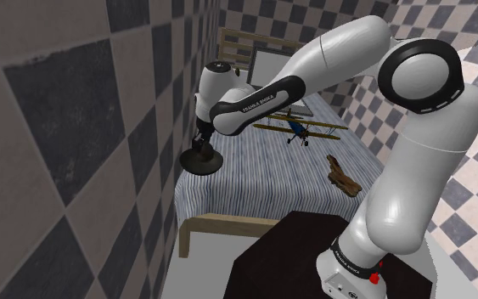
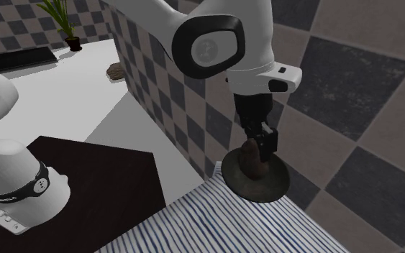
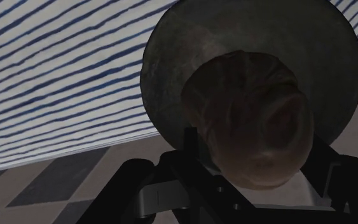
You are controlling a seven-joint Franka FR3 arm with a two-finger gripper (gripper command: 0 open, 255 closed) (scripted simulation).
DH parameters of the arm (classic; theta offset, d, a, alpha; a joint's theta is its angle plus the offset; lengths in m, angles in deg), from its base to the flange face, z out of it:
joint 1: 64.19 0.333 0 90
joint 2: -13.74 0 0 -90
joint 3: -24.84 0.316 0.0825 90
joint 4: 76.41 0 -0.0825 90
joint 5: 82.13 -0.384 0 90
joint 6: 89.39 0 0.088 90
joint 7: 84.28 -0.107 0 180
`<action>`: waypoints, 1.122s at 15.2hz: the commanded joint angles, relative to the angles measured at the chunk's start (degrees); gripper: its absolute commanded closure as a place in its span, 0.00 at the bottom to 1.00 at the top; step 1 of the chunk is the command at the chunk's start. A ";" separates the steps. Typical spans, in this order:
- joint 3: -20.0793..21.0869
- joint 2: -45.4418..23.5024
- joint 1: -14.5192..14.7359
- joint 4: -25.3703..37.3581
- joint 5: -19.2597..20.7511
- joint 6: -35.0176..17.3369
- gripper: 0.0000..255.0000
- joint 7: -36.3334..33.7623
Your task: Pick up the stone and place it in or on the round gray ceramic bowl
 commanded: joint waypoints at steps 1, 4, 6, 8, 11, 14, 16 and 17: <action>-0.01 -0.03 0.00 0.00 0.03 -0.07 1.00 -0.02; -0.01 -0.03 0.00 0.00 0.03 -0.07 1.00 -0.02; -0.01 -0.03 0.00 -0.01 0.03 -0.08 0.00 -0.03; -0.01 -0.03 0.00 -0.01 0.03 -0.08 0.00 -0.03; 0.23 1.45 0.08 0.05 -0.54 1.45 0.00 0.35; 0.79 5.31 0.38 0.61 -1.99 5.85 0.00 1.31; 0.77 5.31 0.40 0.61 -1.99 5.85 0.00 1.31; 0.77 5.31 0.40 0.61 -1.99 5.85 0.00 1.31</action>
